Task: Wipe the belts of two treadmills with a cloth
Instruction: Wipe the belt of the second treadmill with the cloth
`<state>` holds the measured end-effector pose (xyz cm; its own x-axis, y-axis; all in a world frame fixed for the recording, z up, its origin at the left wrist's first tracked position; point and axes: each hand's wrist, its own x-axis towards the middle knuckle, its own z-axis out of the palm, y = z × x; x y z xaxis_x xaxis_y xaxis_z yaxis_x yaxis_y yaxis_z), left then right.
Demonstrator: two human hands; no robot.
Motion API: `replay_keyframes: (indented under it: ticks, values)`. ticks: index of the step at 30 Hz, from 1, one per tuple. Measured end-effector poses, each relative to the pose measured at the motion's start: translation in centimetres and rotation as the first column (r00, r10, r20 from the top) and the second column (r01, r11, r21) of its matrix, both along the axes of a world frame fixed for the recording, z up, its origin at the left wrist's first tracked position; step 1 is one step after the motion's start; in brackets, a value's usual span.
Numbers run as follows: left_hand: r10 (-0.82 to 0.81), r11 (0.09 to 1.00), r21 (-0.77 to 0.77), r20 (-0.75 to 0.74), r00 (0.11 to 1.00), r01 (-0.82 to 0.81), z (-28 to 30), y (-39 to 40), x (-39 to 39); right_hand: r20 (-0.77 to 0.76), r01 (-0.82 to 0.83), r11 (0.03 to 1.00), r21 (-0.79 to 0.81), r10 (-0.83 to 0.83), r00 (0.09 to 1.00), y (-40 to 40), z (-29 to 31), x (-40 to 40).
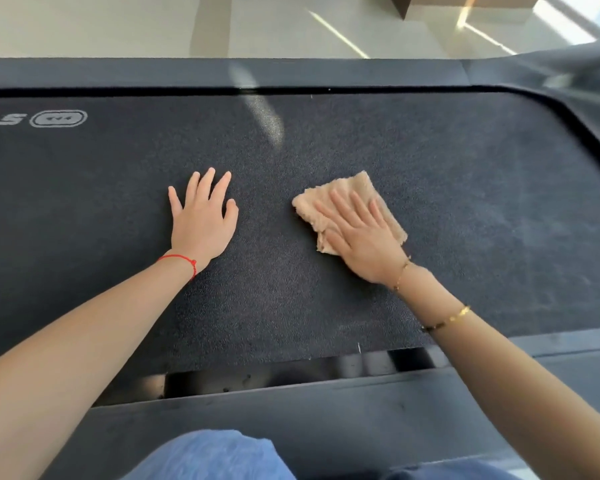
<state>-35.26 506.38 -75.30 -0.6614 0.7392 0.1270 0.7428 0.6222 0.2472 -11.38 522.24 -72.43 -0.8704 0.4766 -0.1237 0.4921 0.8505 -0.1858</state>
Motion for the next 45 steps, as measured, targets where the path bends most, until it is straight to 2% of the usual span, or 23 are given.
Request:
replay_keyframes:
  ticks: [6,9,11,14,16,18,20,25,28,30,33,36,38,42,45]
  values:
    - [0.027,1.000,0.013,0.064,0.998,-0.028,0.4,0.8,0.5,-0.007,-0.320,0.947,0.022,0.320,0.947,-9.1,-0.1,3.7]
    - [-0.017,0.999,0.029,0.066,0.998,0.015,0.9,2.4,1.9,0.001,-0.365,0.931,0.001,0.365,0.931,-10.8,-0.1,5.6]
    - [-0.058,0.998,0.032,0.066,0.996,0.056,1.0,3.6,3.1,-0.013,-0.300,0.954,-0.010,0.300,0.954,-9.5,0.0,6.7]
    - [-0.099,0.995,0.024,0.086,0.991,0.097,0.9,5.0,4.7,-0.012,-0.008,0.999,0.036,0.009,1.000,-5.0,0.0,8.4]
    - [-0.122,0.993,0.013,0.082,0.989,0.121,0.7,5.7,5.3,0.002,0.217,0.975,0.037,-0.217,0.976,-1.6,0.2,9.0]
    - [-0.130,0.992,0.008,0.069,0.989,0.130,0.5,6.1,5.8,0.009,0.347,0.938,-0.002,-0.347,0.938,0.1,0.4,8.6]
    - [-0.127,0.992,0.006,0.061,0.990,0.127,0.3,6.5,6.0,0.010,0.360,0.933,-0.022,-0.360,0.933,-0.6,0.3,8.0]
    - [-0.144,0.990,0.012,0.070,0.987,0.144,0.7,7.4,5.9,-0.009,0.029,1.000,-0.006,-0.029,1.000,-7.8,0.2,9.8]
    - [-0.146,0.989,0.014,0.085,0.986,0.146,1.0,8.1,6.1,-0.027,-0.034,0.999,-0.024,0.033,0.999,-8.7,0.2,10.8]
    - [-0.149,0.989,0.012,0.086,0.985,0.149,1.1,8.6,6.3,-0.028,0.006,1.000,-0.006,-0.006,1.000,-6.9,0.2,10.9]
    - [-0.140,0.990,0.021,0.094,0.986,0.139,1.2,9.3,6.6,-0.036,0.203,0.979,0.022,-0.202,0.979,-1.6,0.0,10.3]
    - [-0.139,0.990,0.031,0.099,0.985,0.137,1.2,10.0,7.3,-0.001,0.368,0.929,-0.025,-0.368,0.930,2.9,0.2,9.4]
    - [-0.134,0.991,0.034,0.098,0.986,0.131,1.2,10.4,7.9,0.002,0.327,0.945,-0.024,-0.327,0.945,2.9,0.0,9.1]
    - [-0.091,0.996,0.020,0.108,0.990,0.089,0.8,10.9,8.8,-0.024,-0.017,1.000,0.022,0.018,1.000,-1.6,-0.5,10.4]
    - [-0.080,0.997,0.004,0.071,0.994,0.080,0.4,10.8,8.9,-0.042,-0.120,0.993,-0.006,0.119,0.992,-0.8,-0.3,11.2]
